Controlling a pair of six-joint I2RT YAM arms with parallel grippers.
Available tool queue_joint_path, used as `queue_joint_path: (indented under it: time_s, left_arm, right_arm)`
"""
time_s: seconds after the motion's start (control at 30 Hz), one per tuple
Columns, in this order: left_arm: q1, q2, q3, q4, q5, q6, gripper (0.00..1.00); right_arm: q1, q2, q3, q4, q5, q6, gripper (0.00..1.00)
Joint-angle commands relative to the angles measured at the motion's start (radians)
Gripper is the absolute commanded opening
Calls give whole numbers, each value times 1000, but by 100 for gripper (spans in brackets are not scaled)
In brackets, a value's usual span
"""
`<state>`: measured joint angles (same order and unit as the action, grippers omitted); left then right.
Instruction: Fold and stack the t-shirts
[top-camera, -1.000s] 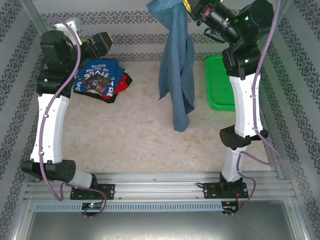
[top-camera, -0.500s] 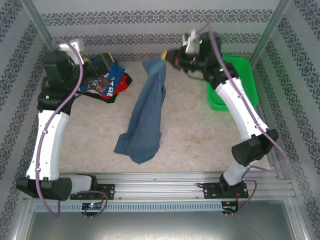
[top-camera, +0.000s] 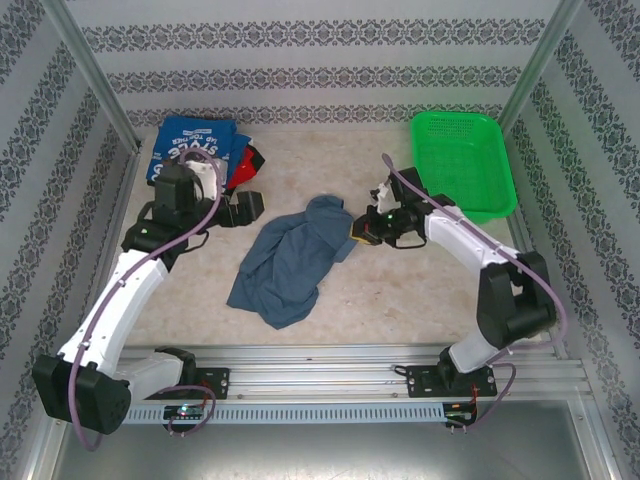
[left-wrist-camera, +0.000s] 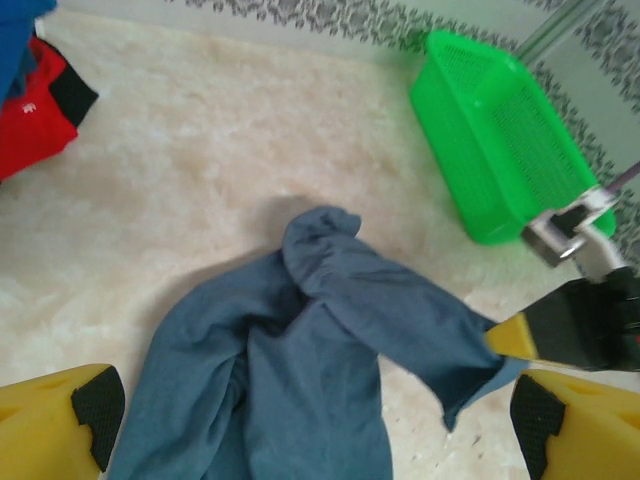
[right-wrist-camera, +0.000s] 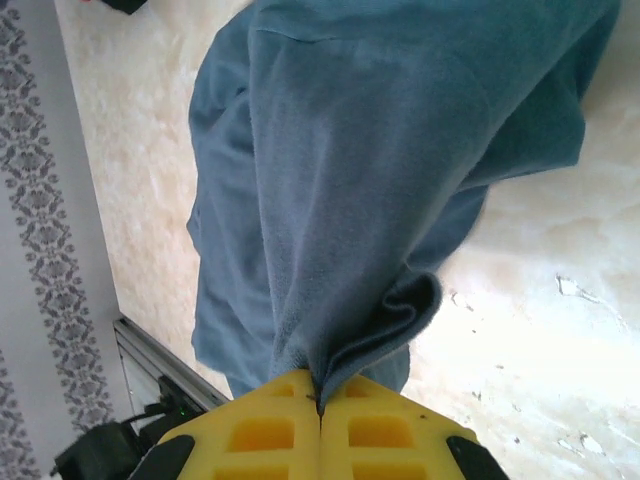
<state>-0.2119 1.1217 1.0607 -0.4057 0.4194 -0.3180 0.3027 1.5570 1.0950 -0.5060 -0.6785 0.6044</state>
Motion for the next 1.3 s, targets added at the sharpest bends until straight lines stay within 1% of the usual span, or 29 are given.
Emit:
queue_joint_path:
  time_s: [0.0,0.03,0.1,0.17,0.27,0.33,0.37,0.47,0.53,0.6,0.67,0.73,0.77,0.8,0.83,0.9,0.93,0.97,1.0,1.07,1.1,1.13,1.2,1.23,1.27]
  left_arm:
    - [-71,3,-10,21,-13,80,100]
    - [-95,22,-7,26,-12,100,100]
    - [-132,57,-10,59,11,110,100]
    - [-154,101,-24,108,42,81,100]
    - [-188,173,-13,130,44,45,100]
    - [-220,213,2,132,38,41,100]
    - [-238,233,10,138,37,35,100]
    - [-282,289,45,131,44,2,100]
    - [-298,319,74,107,85,-62,100]
    - [-303,327,53,142,173,-184,100]
    - [-305,316,-5,204,248,-345,100]
    - [-306,293,-84,292,280,-487,100]
    - [-305,279,-125,341,283,-547,100]
    - [-305,266,-159,373,275,-592,100]
    - [-305,258,-178,390,268,-613,100]
    - [-312,242,-191,364,240,-597,100]
    - [-320,235,-188,328,218,-568,100]
    - [-328,225,-180,283,196,-530,100]
    - [-338,218,-171,243,179,-486,100]
    - [-361,203,-161,178,148,-414,100]
    - [-376,197,-155,145,129,-377,100]
    - [-389,193,-150,122,115,-346,100]
    - [-428,189,-138,80,90,-269,100]
    - [-450,190,-129,58,72,-226,100]
    - [-481,193,-117,30,48,-169,100]
  right_arm:
    - [-29,-81,-81,14,-68,-82,0]
    - [-36,-110,-115,46,-86,-74,0]
    - [-58,-146,-141,36,-75,-79,0]
    - [-80,-150,-146,-28,-54,-126,0]
    - [-85,-155,-164,-103,2,-185,0]
    - [-84,-175,-200,-91,6,-172,4]
    - [-89,-187,-222,-77,13,-156,4]
    - [-96,-210,-285,25,-19,-55,2]
    - [-95,-209,-310,93,-44,46,0]
    - [-91,-202,-334,164,-52,170,0]
    - [-75,-193,-374,293,-67,334,0]
    - [-49,-188,-409,435,-53,482,0]
    - [-24,-183,-418,491,-30,531,0]
    - [-2,-172,-403,485,-5,543,0]
    - [19,-159,-377,430,26,522,0]
    - [66,-137,-350,288,120,464,0]
    - [81,-138,-380,295,140,478,0]
    - [94,-146,-431,334,156,513,2]
    - [100,-167,-486,366,175,552,10]
    - [101,-224,-560,380,206,589,30]
    - [98,-266,-578,356,218,586,35]
    - [94,-306,-577,304,236,570,40]
    - [81,-403,-544,136,299,502,59]
    - [70,-440,-528,52,327,475,65]
    - [48,-483,-514,-28,348,445,68]
